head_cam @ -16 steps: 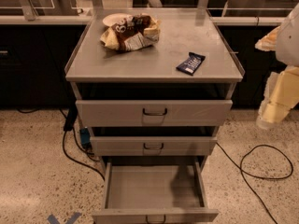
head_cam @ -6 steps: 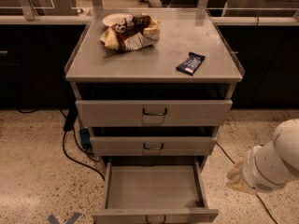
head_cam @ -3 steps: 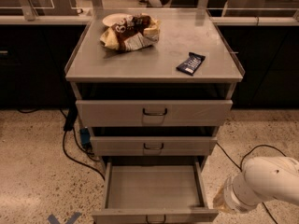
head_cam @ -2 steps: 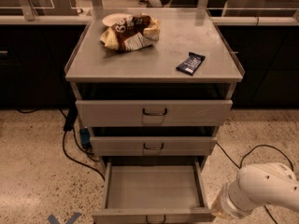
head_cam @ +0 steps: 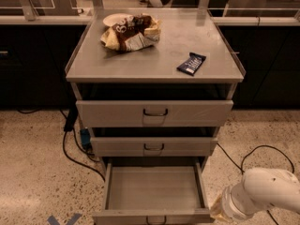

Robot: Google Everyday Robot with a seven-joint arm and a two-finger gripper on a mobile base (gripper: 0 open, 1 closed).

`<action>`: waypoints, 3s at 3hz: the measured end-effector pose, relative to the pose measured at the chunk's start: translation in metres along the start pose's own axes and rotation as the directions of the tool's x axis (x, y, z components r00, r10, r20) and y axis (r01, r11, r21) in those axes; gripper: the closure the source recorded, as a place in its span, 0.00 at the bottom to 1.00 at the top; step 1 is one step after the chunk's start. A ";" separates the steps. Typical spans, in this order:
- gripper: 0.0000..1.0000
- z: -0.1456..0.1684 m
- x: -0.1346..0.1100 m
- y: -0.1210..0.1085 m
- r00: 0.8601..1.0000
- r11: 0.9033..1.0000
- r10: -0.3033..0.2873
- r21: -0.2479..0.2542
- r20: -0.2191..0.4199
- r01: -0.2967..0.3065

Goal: Close bottom drawer

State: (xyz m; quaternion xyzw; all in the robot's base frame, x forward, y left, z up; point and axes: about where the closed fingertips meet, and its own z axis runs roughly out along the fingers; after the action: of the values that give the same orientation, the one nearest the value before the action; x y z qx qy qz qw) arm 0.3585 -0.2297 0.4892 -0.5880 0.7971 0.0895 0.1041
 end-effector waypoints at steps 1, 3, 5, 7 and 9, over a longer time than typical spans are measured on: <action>1.00 0.038 -0.003 0.005 0.991 0.998 0.000 -0.065 0.137 0.009; 1.00 0.130 -0.007 0.030 0.977 0.975 -0.135 -0.152 0.163 0.160; 1.00 0.188 -0.004 0.055 0.979 0.960 -0.192 -0.194 0.068 0.201; 1.00 0.204 0.001 0.052 0.976 0.960 -0.215 -0.173 0.045 0.219; 1.00 0.266 0.011 0.026 0.956 0.956 -0.280 -0.066 0.088 0.286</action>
Offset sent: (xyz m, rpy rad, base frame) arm -0.0162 0.0639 -0.1408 0.2594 0.0829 0.2297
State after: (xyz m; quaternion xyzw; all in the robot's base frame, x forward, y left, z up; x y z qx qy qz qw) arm 0.3463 -0.1617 0.2308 -0.6956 0.6960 0.1278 0.1237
